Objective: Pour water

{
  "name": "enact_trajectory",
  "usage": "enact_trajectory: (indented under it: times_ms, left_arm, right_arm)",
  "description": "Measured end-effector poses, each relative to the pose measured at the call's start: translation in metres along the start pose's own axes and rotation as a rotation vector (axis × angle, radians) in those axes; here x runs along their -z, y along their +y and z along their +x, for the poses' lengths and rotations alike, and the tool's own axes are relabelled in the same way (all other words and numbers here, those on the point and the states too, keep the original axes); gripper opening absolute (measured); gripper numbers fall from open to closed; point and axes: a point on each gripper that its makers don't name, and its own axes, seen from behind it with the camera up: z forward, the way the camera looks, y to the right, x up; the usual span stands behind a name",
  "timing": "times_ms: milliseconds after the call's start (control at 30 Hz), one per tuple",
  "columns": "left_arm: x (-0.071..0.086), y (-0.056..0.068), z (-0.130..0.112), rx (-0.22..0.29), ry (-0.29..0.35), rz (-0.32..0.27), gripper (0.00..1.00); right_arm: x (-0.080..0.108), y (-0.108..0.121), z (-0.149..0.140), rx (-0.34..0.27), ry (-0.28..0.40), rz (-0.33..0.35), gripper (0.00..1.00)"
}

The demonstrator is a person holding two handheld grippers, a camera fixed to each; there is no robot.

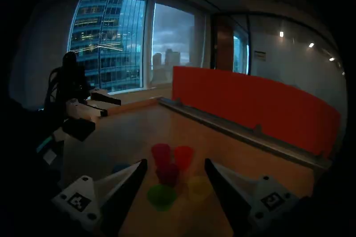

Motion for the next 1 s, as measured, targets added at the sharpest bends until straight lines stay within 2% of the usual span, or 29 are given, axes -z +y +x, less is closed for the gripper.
enact_trajectory:
  times_ms: [367, 700, 1000]
  left_arm:
    - [-0.001, 0.015, -0.044, 0.011, -0.051, -0.041, 1.00]
    - [-0.004, 0.023, -0.082, 0.019, -0.120, -0.071, 1.00]
    - [-0.005, 0.040, -0.115, 0.013, -0.188, -0.120, 1.00]
  right_arm:
    - [-0.018, -0.008, -0.042, 0.022, -0.060, 0.010, 1.00]
    - [-0.033, -0.011, -0.078, 0.043, -0.124, 0.010, 0.99]
    - [-0.048, -0.020, -0.108, 0.045, -0.175, 0.028, 1.00]
